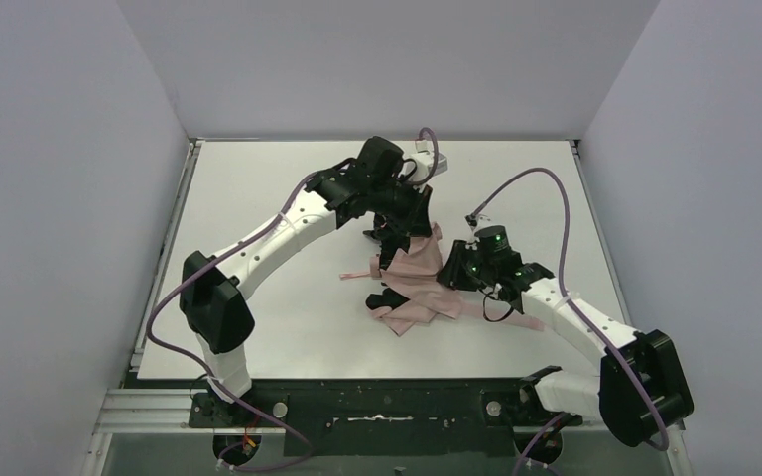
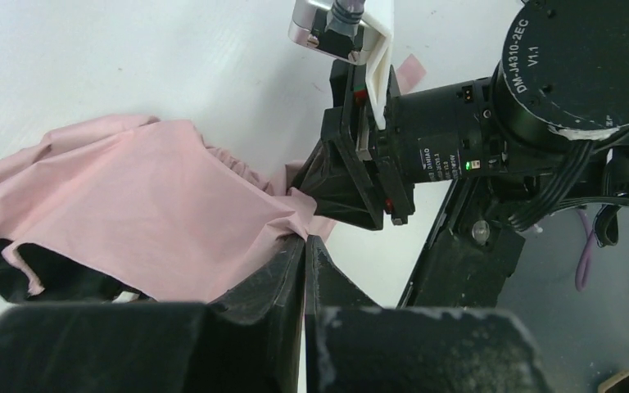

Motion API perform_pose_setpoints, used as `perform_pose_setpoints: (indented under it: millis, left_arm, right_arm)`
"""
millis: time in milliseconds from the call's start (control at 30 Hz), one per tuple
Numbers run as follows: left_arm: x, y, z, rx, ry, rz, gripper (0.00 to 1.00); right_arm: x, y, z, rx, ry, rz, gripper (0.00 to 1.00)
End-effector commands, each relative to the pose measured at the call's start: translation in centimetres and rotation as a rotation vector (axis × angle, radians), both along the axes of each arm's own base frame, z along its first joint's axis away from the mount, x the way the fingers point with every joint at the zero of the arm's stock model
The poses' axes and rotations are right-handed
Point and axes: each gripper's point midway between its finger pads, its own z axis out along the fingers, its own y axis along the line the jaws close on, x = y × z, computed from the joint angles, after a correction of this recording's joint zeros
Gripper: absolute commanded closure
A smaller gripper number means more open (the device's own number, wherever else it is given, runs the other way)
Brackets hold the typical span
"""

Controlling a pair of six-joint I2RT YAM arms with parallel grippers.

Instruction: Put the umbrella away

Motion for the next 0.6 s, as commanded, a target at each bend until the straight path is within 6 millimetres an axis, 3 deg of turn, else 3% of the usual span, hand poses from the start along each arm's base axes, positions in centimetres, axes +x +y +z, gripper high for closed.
perform_pose_setpoints:
  millis: [0, 267, 567]
  left_arm:
    - [-1.2, -1.9, 3.2, -0.087, -0.011, -0.059, 1.00]
    - [-3.3, -1.6, 5.2, -0.143, 0.019, -0.059, 1.00]
    - [-4.1, 0.5, -1.1, -0.034, 0.070, 0.043, 1.00]
  right_arm:
    - [1.3, 1.0, 3.7, 0.108, -0.142, -0.029, 0.77]
    - [0.9, -1.3, 5.8, 0.077, -0.183, -0.125, 0.67]
    - [-1.6, -5.5, 6.0, -0.037, -0.119, -0.247, 0.58]
